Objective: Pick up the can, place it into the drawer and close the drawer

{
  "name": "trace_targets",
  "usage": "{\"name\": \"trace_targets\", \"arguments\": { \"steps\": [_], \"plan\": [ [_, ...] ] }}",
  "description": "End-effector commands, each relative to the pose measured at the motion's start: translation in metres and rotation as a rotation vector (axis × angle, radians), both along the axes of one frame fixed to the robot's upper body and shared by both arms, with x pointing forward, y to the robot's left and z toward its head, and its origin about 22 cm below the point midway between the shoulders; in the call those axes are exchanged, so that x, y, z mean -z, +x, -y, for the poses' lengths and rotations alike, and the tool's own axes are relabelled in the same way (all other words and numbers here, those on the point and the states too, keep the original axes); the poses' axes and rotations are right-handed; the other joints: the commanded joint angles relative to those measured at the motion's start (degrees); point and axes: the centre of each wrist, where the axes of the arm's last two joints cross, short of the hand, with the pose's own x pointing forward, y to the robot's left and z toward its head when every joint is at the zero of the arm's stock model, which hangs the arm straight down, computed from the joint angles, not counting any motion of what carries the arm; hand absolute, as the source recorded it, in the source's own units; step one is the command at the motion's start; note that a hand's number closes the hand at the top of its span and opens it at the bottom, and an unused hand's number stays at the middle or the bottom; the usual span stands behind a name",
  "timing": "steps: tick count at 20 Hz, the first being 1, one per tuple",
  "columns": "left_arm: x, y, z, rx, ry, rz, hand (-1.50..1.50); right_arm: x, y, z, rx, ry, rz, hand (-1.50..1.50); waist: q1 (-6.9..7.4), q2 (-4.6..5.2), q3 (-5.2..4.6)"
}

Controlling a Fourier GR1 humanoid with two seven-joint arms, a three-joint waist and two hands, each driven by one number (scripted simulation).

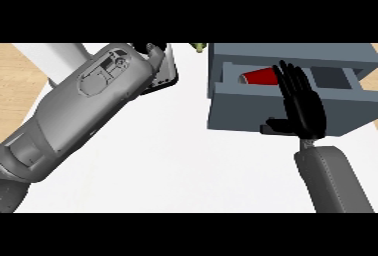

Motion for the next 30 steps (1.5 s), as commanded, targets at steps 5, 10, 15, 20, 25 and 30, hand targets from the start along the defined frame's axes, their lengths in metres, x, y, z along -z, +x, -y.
{"name": "trace_targets", "arguments": {
  "steps": [5,10,15,20,25,30],
  "plan": [
    [-0.012,-0.008,-0.025,-0.015,0.006,-0.018,-1.5,0.015,0.04,-0.004,0.077,0.001,0.002,-1.5,0.95,1.65,1.4],
    [0.006,-0.019,-0.042,-0.001,0.019,-0.029,-1.5,0.019,0.057,-0.017,0.1,0.013,0.048,-1.5,1.86,1.96,1.4],
    [0.02,-0.023,-0.07,-0.004,0.022,-0.038,-1.5,0.001,0.081,-0.027,0.118,0.002,0.063,-1.5,1.9,2.39,1.36],
    [0.035,-0.042,-0.065,0.016,0.024,-0.031,-1.5,-0.018,0.097,-0.019,0.13,-0.008,0.087,-1.5,2.41,2.38,1.4],
    [0.05,-0.049,-0.083,0.03,0.038,-0.034,-1.5,-0.052,0.116,-0.033,0.146,0.002,0.119,-1.5,3.11,2.63,1.34],
    [0.047,-0.049,-0.084,0.016,0.018,-0.05,-1.5,-0.045,0.115,-0.037,0.144,0.03,0.111,-1.5,2.88,3.07,1.42]
  ]
}}
